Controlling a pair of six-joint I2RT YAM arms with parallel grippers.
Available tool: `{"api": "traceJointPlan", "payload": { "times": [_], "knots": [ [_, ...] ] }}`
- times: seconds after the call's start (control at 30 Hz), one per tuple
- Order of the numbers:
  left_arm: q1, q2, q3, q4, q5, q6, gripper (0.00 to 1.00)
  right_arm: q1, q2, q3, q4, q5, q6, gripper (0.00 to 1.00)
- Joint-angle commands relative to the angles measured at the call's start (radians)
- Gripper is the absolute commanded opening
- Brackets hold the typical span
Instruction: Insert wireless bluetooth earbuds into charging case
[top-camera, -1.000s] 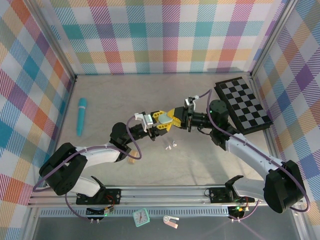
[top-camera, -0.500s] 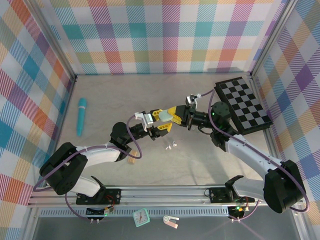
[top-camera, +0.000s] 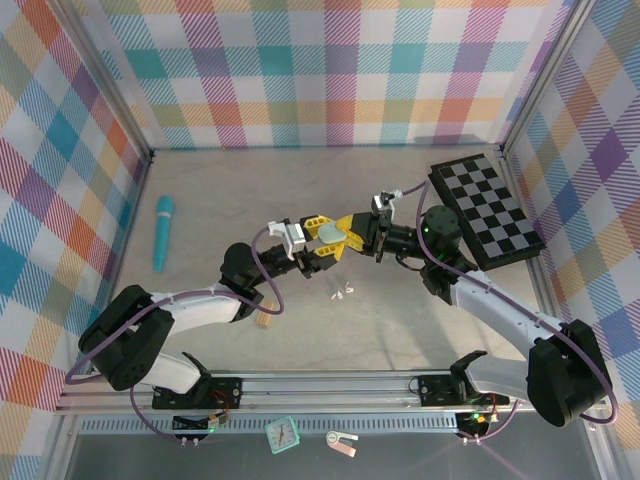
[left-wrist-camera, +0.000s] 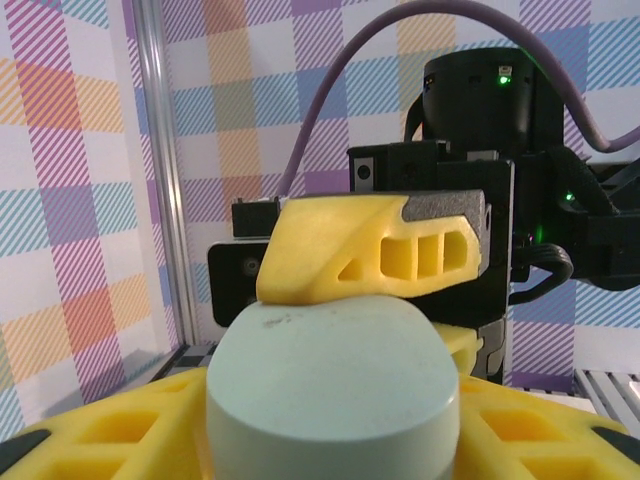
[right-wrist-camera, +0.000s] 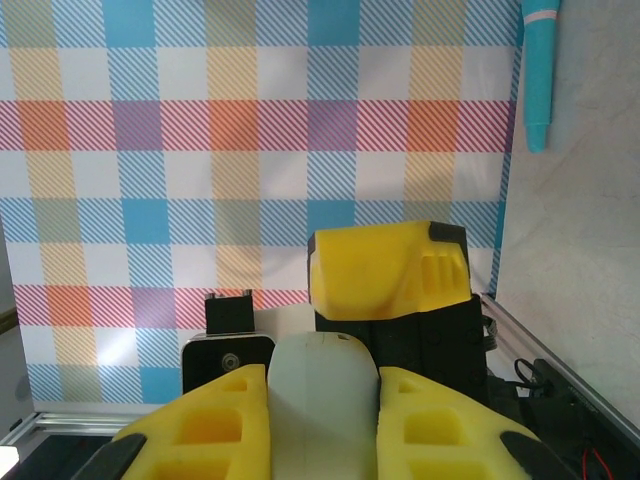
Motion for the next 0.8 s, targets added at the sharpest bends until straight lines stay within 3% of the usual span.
{"api": "traceJointPlan", "payload": {
  "times": [0.0, 0.17, 0.37, 0.53, 0.63, 0.77],
  "knots": [
    [-0.001, -0.017, 0.03, 0.041, 0.025, -0.021, 0.51, -0.006, -0.002, -0.002, 0.044, 0.006, 0.001, 0.03],
    [-0.002, -0.008, 0.03, 0.041, 0.032, -0.022, 0.4, -0.005, -0.003, -0.003, 0.053, 0.009, 0.005, 0.03],
    [-0.002, -0.004, 0.028, 0.041, 0.028, -0.025, 0.44, -0.005, -0.013, -0.007, 0.062, 0.014, 0.009, 0.03],
    [-0.002, -0.007, 0.03, 0.041, 0.03, -0.026, 0.32, -0.005, -0.015, -0.013, 0.059, 0.017, 0.008, 0.04],
    [-0.002, -0.007, 0.03, 0.041, 0.034, -0.027, 0.29, -0.005, -0.022, -0.013, 0.045, 0.023, -0.001, 0.13],
    [-0.002, -0.009, 0.025, 0.039, 0.038, -0.026, 0.29, -0.007, -0.052, -0.003, -0.057, 0.036, -0.061, 0.37]
  ]
}}
